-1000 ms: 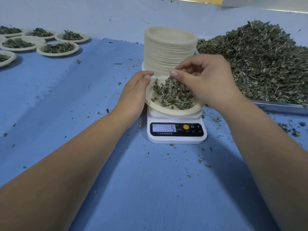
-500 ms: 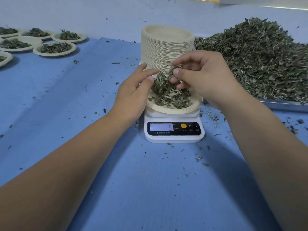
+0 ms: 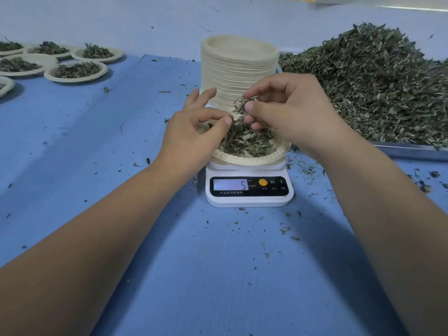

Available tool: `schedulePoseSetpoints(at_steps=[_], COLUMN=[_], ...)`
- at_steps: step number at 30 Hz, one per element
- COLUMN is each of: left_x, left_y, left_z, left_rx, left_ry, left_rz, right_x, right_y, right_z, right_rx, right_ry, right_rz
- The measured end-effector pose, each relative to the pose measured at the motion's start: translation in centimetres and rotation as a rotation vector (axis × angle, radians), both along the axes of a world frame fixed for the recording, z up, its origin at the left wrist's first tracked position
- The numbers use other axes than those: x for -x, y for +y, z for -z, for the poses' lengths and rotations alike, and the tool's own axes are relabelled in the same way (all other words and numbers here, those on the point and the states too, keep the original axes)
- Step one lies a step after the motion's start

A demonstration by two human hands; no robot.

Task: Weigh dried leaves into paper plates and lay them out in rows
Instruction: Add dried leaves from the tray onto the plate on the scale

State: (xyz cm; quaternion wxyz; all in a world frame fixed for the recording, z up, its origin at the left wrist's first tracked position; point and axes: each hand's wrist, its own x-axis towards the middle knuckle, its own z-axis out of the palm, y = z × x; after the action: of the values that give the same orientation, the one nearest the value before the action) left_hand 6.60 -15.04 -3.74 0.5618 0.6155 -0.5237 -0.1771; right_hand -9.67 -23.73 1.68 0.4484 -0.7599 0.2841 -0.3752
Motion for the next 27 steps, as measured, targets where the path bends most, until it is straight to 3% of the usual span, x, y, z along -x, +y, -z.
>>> schedulePoseSetpoints(at_steps=[10, 15, 17, 19, 21, 24, 27], left_x=[0.3, 0.2, 0.1, 0.1, 0.1, 0.1, 0.0], left_y=[-0.1, 0.0, 0.0, -0.1, -0.3, -0.4, -0.3], left_z=[-0.1, -0.1, -0.1, 0.0, 0.1, 0.4, 0.7], left_rx=[0.077, 0.050, 0.035, -0.001, -0.041, -0.058, -0.033], left_ry=[0.000, -0.029, -0.021, -0.035, -0.047, -0.063, -0.102], left_rz=[-0.006, -0.008, -0.009, -0.002, 0.010, 0.019, 0.014], right_x=[-0.2, 0.8, 2.1, 3.8, 5.6, 6.9, 6.3], right_y=[0.4, -1.1, -2.7, -4.5, -6.0, -7.4, -7.2], right_z=[0.0, -0.9, -0.8, -0.2, 0.7, 2.0, 2.3], right_rx=[-0.066, -0.184, -0.128, 0.054, 0.256, 0.270, 0.256], right_ry=[-0.066, -0.298, -0.328, -0.168, 0.181, 0.662, 0.789], right_rz=[-0.123, -0.027, 0.119, 0.384, 0.591, 0.578, 0.544])
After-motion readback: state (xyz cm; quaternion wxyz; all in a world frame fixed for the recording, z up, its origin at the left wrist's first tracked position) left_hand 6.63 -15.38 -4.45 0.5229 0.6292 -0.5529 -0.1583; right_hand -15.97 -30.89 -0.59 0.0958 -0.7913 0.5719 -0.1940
